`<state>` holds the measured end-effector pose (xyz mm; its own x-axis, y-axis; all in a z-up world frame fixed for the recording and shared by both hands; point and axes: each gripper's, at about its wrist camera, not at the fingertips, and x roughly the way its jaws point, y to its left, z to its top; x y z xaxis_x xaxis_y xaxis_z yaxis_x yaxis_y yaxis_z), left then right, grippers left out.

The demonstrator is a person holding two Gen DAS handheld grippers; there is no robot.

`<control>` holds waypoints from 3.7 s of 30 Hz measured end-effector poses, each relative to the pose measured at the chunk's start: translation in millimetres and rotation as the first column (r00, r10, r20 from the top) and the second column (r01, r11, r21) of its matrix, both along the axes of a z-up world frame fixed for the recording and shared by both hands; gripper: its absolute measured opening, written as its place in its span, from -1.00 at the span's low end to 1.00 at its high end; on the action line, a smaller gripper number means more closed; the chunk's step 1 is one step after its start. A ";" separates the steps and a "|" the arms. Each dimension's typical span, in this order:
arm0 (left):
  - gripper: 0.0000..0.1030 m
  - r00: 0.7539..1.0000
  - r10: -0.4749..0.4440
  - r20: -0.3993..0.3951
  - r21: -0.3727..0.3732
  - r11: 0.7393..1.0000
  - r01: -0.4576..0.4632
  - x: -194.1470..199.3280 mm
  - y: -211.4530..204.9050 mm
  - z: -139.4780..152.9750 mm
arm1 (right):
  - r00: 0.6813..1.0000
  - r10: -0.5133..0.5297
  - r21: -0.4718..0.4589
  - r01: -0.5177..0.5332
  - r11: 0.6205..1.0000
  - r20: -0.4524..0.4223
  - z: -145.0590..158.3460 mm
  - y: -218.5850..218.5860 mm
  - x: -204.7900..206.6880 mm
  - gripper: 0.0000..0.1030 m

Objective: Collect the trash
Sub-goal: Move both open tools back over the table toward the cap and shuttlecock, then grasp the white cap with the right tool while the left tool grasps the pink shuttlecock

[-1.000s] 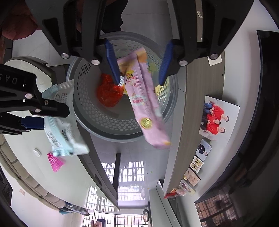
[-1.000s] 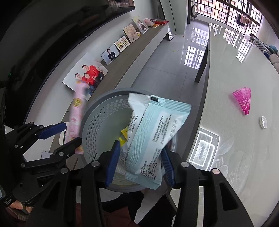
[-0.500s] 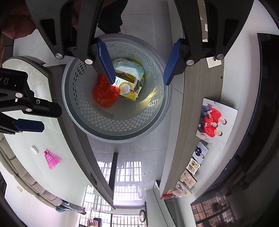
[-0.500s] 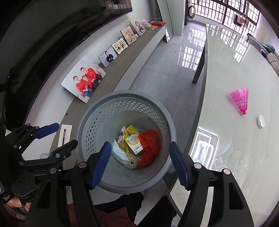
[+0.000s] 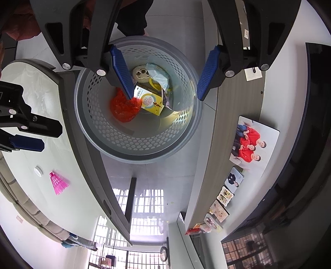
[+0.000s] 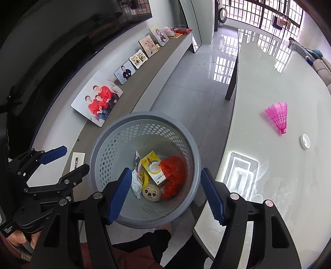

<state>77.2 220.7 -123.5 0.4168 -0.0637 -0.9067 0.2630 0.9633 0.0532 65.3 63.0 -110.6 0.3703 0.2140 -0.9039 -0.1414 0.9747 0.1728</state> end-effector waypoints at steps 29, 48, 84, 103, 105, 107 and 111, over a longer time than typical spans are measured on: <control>0.24 0.999 -0.014 0.031 -0.033 0.999 0.015 13.5 -109.1 14.7 | 0.992 -0.129 0.041 0.129 0.991 -0.002 -0.1 -125.5 6.4 0.29; 0.31 0.985 -0.147 0.092 -0.052 0.987 0.152 32.3 -247.6 46.7 | 0.931 -0.363 0.073 0.361 0.930 0.021 -7.1 -285.8 -10.6 0.29; 0.43 0.998 -0.061 0.021 -0.058 0.996 0.062 58.1 -298.2 27.9 | 0.935 -0.355 0.049 0.355 0.933 -0.011 -69.2 -349.0 55.9 0.30; 0.43 1.000 0.009 -0.017 -0.054 0.998 -0.010 60.0 -293.1 12.2 | 0.956 -0.294 -0.044 0.294 0.955 0.007 -98.6 -336.2 86.4 0.29; 0.43 1.000 0.011 -0.018 -0.054 0.998 -0.012 59.6 -293.5 12.2 | 0.957 -0.291 -0.047 0.290 0.956 0.005 -100.5 -335.8 87.8 0.29; 0.43 1.000 0.014 -0.022 -0.053 0.999 -0.015 59.6 -293.4 10.6 | 0.958 -0.286 -0.045 0.286 0.957 0.008 -101.5 -334.9 89.3 0.29; 0.43 0.999 0.018 -0.029 -0.051 0.999 -0.020 59.1 -294.6 8.2 | 0.960 -0.280 -0.060 0.281 0.958 0.028 -102.3 -334.3 90.3 0.29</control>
